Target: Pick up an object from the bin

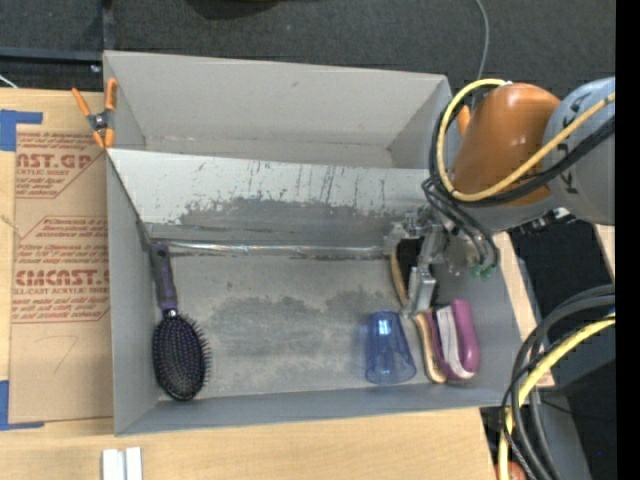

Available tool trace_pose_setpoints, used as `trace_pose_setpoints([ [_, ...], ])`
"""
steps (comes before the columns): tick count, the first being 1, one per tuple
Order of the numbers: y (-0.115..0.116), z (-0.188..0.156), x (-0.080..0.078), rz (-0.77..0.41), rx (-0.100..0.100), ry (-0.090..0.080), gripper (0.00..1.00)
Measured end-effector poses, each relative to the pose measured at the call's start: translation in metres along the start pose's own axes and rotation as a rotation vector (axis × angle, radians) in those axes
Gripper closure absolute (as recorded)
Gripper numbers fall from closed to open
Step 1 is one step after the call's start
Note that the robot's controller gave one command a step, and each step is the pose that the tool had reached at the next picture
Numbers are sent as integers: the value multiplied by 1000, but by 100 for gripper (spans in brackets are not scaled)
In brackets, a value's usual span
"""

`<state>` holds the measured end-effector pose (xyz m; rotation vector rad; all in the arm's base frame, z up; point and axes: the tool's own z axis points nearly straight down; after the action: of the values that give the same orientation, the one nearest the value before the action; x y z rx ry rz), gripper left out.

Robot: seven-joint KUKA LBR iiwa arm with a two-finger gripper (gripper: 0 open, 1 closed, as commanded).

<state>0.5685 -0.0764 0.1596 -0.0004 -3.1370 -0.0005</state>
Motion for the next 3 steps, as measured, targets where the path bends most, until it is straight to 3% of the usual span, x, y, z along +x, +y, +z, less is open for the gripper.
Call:
trace_pose_setpoints([
  [1, 0, -3, -2, -1, 1, -7, 0],
  [2, 18, 85, 47, -589, 3, -8, 0],
  [3, 21, 17, 48, -565, 3, -10, 0],
])
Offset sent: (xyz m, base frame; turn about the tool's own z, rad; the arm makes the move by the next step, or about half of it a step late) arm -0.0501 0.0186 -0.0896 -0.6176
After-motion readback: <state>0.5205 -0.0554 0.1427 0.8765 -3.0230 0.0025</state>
